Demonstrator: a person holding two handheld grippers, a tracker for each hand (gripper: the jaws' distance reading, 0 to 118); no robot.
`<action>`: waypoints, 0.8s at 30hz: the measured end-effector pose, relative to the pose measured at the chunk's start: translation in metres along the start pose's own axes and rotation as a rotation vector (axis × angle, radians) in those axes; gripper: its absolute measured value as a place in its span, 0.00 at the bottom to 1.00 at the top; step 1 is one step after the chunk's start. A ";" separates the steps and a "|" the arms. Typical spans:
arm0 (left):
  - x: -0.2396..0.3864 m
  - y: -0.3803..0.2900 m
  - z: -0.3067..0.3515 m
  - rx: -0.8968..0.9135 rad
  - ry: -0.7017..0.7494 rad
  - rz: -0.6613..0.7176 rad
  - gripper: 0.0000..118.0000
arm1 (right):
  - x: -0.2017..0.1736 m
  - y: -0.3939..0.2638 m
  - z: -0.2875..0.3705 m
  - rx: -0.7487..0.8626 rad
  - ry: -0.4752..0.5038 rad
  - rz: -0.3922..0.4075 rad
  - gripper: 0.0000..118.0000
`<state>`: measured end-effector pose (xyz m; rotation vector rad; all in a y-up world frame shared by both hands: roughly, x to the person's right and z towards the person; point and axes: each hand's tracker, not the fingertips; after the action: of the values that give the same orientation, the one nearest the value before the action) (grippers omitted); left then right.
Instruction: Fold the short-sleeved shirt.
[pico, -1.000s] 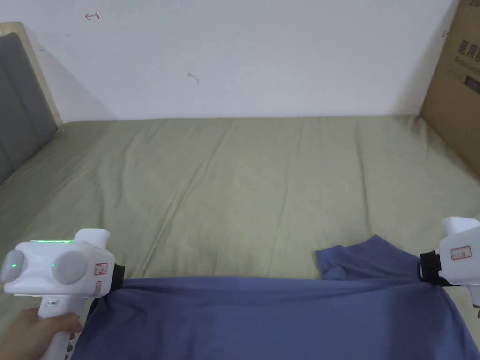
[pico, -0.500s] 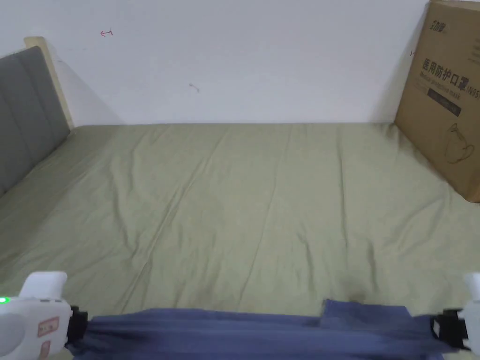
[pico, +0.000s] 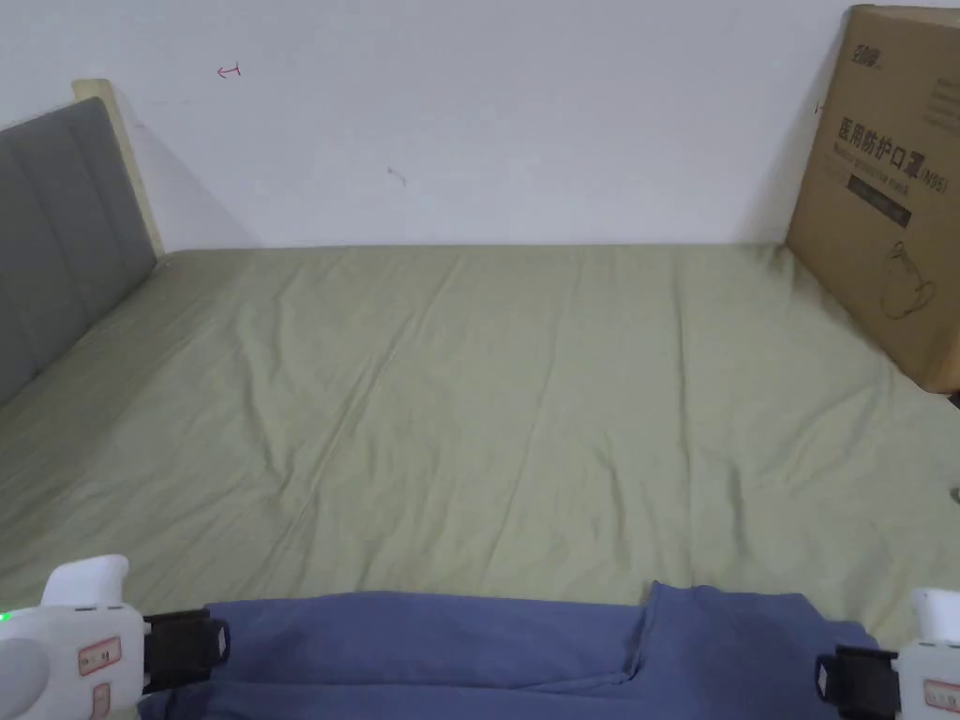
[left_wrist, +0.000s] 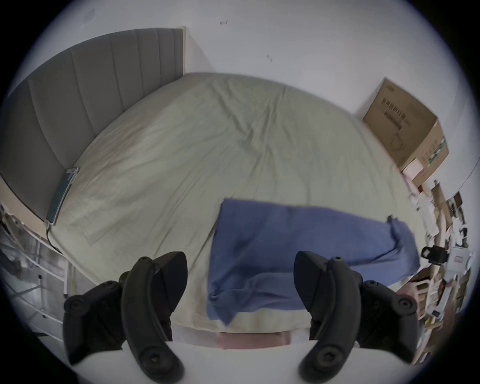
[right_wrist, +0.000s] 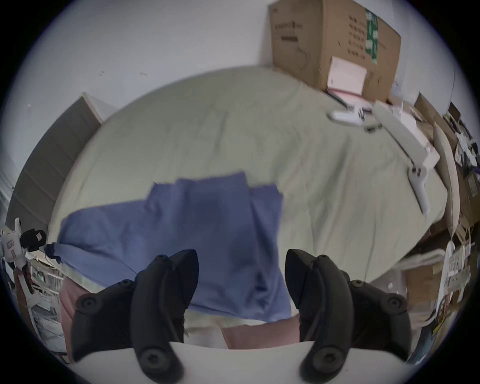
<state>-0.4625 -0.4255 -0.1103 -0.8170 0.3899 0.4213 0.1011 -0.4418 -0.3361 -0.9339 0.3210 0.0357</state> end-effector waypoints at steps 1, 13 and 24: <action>0.001 0.001 0.003 0.011 -0.014 0.014 0.31 | -0.009 0.003 0.003 0.032 -0.006 0.021 0.20; -0.034 -0.028 0.013 0.038 -0.137 0.279 0.30 | -0.106 -0.001 0.000 0.092 0.105 0.095 0.00; -0.073 -0.072 -0.060 -0.105 -0.326 0.632 0.98 | -0.137 -0.016 -0.022 -0.015 0.161 0.144 0.00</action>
<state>-0.4981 -0.5310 -0.0683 -0.6981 0.3160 1.1554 -0.0321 -0.4545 -0.2962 -0.9291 0.5373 0.0956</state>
